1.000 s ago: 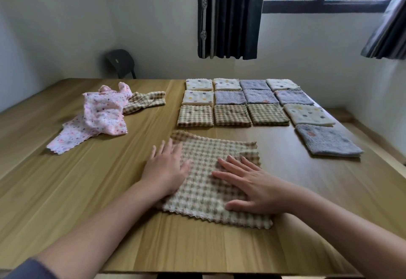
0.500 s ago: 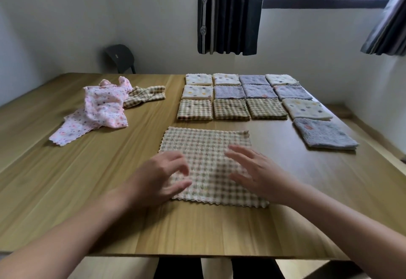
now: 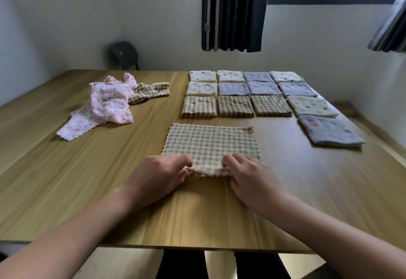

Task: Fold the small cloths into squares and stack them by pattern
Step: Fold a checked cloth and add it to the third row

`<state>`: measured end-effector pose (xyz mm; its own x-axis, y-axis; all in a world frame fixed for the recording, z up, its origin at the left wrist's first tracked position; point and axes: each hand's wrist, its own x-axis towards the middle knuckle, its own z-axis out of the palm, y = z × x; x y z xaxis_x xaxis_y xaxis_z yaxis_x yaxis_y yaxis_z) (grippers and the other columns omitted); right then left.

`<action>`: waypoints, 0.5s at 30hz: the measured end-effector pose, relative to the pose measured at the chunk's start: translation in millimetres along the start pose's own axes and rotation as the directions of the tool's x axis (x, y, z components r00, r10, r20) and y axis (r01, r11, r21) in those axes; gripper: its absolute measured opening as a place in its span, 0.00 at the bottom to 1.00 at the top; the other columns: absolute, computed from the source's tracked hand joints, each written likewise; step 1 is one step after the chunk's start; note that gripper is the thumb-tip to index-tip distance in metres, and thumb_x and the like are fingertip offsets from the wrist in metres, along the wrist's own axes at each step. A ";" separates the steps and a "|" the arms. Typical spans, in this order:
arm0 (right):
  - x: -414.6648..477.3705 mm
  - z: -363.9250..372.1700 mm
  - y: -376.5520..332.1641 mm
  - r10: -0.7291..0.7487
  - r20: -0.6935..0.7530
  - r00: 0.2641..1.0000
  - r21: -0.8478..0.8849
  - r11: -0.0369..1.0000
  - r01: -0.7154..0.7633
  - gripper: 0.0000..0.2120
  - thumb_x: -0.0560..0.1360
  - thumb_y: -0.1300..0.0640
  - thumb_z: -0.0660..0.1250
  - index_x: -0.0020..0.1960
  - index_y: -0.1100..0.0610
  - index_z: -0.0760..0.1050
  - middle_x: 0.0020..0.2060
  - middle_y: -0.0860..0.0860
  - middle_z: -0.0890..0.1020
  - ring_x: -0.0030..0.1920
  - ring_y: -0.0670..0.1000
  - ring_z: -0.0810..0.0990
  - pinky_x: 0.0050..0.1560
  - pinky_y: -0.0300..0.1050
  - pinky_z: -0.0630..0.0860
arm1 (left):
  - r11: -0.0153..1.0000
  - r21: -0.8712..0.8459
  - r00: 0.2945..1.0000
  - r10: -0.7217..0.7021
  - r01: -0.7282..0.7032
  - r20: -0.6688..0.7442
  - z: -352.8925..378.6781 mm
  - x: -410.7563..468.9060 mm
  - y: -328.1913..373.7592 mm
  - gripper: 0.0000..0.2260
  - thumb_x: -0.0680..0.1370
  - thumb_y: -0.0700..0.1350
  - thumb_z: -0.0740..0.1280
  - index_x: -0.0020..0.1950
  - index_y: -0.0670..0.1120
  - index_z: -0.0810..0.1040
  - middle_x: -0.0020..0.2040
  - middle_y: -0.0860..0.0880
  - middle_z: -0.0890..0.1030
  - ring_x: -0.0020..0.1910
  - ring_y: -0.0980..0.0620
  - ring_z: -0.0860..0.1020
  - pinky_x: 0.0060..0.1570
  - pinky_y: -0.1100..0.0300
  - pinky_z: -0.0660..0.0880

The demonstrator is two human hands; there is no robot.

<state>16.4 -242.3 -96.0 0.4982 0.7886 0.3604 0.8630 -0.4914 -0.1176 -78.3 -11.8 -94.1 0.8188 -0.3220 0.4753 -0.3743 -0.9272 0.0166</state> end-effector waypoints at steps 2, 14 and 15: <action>-1.5 -0.3 11.6 0.003 -0.017 1.000 0.026 1.000 -0.002 0.08 0.70 0.63 0.69 0.46 0.54 0.74 0.41 0.47 0.79 0.37 0.51 0.79 0.30 0.42 0.71 | 1.000 -0.028 0.998 0.008 -0.007 0.058 -0.8 -3.5 -8.7 0.15 0.71 0.40 0.70 0.55 0.49 0.73 0.46 0.52 0.81 0.41 0.54 0.79 0.39 0.62 0.75; 35.4 -18.5 77.7 0.571 0.160 0.805 0.780 0.426 -0.458 0.06 0.75 0.61 0.69 0.41 0.55 0.82 0.34 0.50 0.81 0.35 0.46 0.75 0.38 0.43 0.70 | 0.278 -0.803 0.649 -0.742 0.527 0.169 1.5 31.3 -33.6 0.06 0.77 0.33 0.65 0.45 0.43 0.79 0.34 0.54 0.83 0.34 0.61 0.80 0.35 0.69 0.76; 41.4 -16.2 81.6 0.587 0.178 0.790 0.789 0.394 -0.471 0.06 0.76 0.60 0.68 0.41 0.57 0.82 0.34 0.51 0.81 0.35 0.46 0.75 0.37 0.43 0.70 | 0.253 -0.806 0.623 -0.763 0.536 0.175 3.7 38.0 -37.8 0.07 0.78 0.33 0.65 0.45 0.44 0.79 0.34 0.54 0.83 0.34 0.61 0.79 0.34 0.69 0.75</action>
<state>106.2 -255.8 -75.6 0.9148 0.4007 0.0511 0.1725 -0.2732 -0.9464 -31.4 10.3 -79.9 0.8712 0.4734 0.1296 -0.0068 -0.2525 0.9676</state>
